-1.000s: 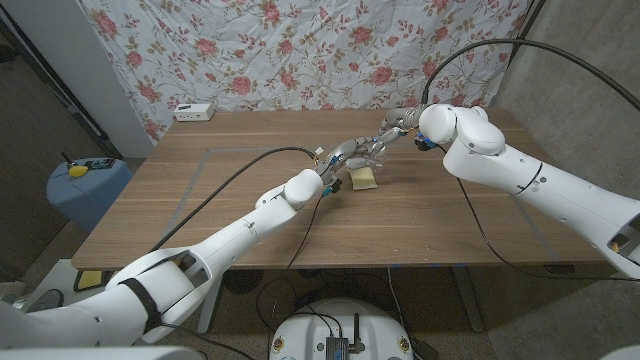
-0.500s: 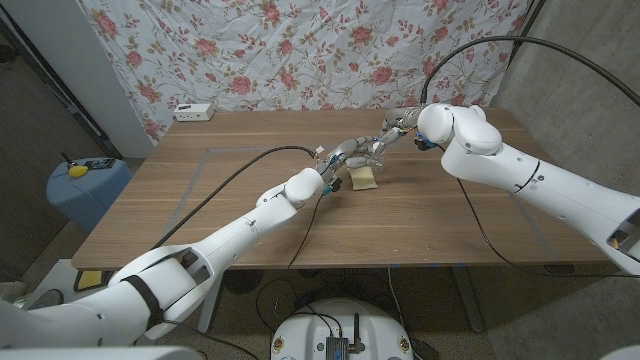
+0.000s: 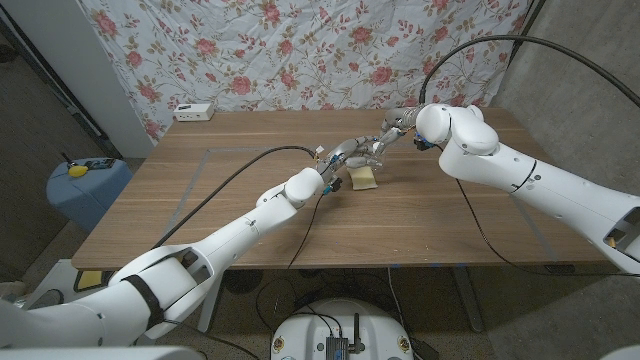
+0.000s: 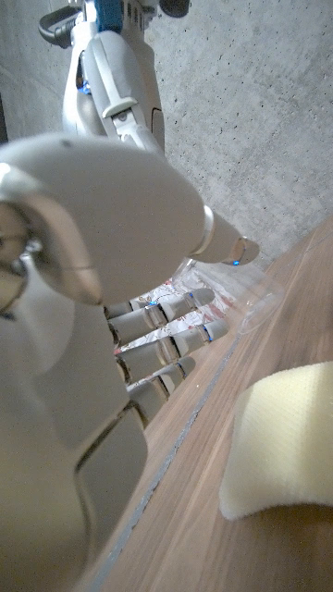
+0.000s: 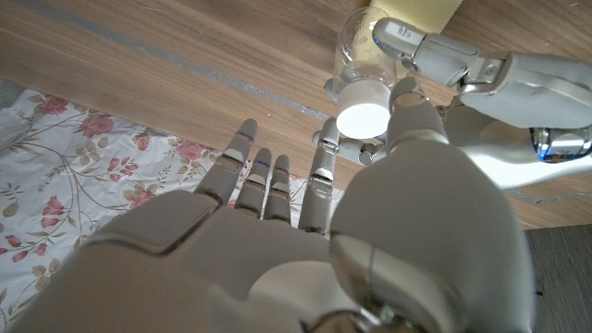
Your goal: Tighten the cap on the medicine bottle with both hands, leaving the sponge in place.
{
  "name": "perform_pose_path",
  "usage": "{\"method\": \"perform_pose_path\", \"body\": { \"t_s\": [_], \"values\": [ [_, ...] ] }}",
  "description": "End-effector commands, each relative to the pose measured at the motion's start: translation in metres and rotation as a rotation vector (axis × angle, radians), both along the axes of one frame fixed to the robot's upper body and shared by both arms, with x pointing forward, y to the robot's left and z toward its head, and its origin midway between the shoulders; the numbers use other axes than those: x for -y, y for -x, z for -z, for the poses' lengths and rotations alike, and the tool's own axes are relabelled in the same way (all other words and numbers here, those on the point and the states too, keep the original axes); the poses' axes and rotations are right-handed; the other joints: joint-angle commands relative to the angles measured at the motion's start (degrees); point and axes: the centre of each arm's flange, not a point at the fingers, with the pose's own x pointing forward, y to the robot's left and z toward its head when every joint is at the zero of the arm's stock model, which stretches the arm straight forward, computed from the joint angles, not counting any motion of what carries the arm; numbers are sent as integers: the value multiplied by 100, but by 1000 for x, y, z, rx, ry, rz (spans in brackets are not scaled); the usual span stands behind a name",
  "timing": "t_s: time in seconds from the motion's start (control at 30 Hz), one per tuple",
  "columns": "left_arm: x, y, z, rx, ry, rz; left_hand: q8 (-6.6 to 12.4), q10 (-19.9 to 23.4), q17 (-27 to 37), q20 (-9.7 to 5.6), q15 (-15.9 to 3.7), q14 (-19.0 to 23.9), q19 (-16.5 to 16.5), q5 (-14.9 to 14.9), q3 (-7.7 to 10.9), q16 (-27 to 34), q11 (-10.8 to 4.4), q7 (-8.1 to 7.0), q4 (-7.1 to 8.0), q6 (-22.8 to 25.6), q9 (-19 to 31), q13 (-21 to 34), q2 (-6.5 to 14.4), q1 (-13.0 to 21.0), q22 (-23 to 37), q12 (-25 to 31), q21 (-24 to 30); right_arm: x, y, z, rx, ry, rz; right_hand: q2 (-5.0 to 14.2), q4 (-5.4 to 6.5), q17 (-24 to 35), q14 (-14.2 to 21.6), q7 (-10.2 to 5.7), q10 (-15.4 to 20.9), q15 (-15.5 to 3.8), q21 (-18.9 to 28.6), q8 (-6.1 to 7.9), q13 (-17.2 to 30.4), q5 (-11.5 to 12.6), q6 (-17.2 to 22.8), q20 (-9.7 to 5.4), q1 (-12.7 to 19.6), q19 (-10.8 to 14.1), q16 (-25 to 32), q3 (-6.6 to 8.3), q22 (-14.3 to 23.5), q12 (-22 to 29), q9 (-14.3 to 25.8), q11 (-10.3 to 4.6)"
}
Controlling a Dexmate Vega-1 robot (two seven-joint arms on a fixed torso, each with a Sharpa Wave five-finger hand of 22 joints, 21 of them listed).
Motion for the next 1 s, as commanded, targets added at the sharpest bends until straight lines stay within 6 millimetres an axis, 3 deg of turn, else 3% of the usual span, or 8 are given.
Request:
{"method": "perform_pose_path", "body": {
  "t_s": [0.03,0.23,0.4,0.53,1.0],
  "values": [
    [-1,0,0,0,6,0,-8,75,14,-422,-501,4,5,40,68,4,-22,1,42,49,13,30,20,-16,16,31,-14,-1,-3,1,1,-7,3,18,10,14,74,-19,84,-27,48,54,19,-23,118,-29,59,83,61,50,10,48,-9,9],
    [-1,0,1,-5,13,8,-16,44,24,-113,-476,-7,178,39,56,17,-1,27,34,22,13,32,17,-2,25,20,48,0,-3,2,1,-7,2,38,17,18,89,-21,93,-36,49,67,17,-31,167,-39,79,92,65,72,11,46,-13,-10],
    [-1,-1,1,-12,20,18,-15,-2,26,438,-436,-49,629,55,56,21,27,48,19,2,14,35,51,55,44,13,175,0,-4,2,1,-8,5,46,21,19,96,-35,111,-41,50,70,16,-38,186,-45,92,100,67,85,11,48,-16,-20],
    [-1,-2,1,-14,21,20,-16,-18,23,650,-409,-51,894,59,62,21,56,59,15,-13,14,37,54,75,46,13,238,0,-3,2,5,-9,7,52,25,21,114,-49,130,-50,50,86,14,-47,239,-48,105,108,72,100,11,50,-20,-38],
    [-1,-1,1,-12,25,21,-16,-16,23,705,-381,-17,1153,64,77,28,61,70,3,-28,14,39,37,113,34,20,266,0,-5,3,10,-11,13,77,47,27,187,-126,264,-115,60,173,8,-83,524,-81,142,165,88,155,12,76,-37,-100]
  ]
}}
